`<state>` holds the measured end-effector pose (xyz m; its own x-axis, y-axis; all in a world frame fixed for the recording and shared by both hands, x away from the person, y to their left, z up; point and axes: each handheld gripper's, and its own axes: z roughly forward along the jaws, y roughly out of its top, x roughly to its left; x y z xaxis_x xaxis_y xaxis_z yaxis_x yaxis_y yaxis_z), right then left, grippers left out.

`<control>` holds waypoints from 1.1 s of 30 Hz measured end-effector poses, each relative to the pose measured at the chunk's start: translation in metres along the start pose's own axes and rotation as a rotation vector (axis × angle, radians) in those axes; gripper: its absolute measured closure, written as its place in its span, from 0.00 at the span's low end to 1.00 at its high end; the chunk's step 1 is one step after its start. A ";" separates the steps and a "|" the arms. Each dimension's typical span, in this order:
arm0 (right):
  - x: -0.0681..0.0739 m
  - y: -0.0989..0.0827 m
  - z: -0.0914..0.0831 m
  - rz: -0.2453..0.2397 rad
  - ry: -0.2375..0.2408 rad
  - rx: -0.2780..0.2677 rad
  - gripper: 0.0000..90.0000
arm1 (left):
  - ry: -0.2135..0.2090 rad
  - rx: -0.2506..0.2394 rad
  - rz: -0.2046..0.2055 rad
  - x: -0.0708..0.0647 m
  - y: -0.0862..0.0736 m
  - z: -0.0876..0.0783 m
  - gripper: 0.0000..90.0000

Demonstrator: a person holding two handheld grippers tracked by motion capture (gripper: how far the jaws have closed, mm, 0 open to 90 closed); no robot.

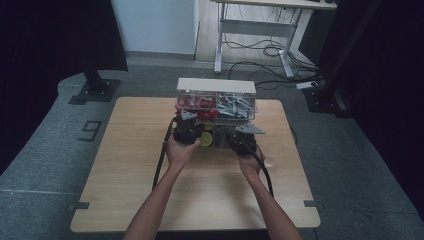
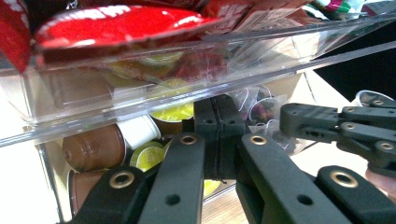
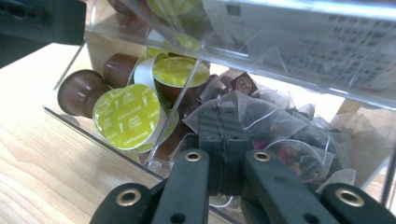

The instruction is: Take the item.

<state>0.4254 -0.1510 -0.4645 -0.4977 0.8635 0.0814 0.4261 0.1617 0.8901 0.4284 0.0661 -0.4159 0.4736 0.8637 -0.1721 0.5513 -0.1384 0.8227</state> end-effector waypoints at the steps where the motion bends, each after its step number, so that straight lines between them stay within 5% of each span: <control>1: -0.001 0.001 -0.002 -0.006 0.000 -0.004 0.99 | -0.001 0.003 0.002 0.000 0.000 0.000 1.00; 33: -0.004 0.020 -0.042 -0.019 0.026 -0.089 0.99 | 0.000 0.001 -0.003 0.000 -0.001 0.002 1.00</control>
<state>0.4039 -0.1712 -0.4284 -0.5249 0.8479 0.0743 0.3479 0.1341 0.9279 0.4291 0.0647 -0.4179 0.4724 0.8639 -0.1746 0.5536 -0.1367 0.8215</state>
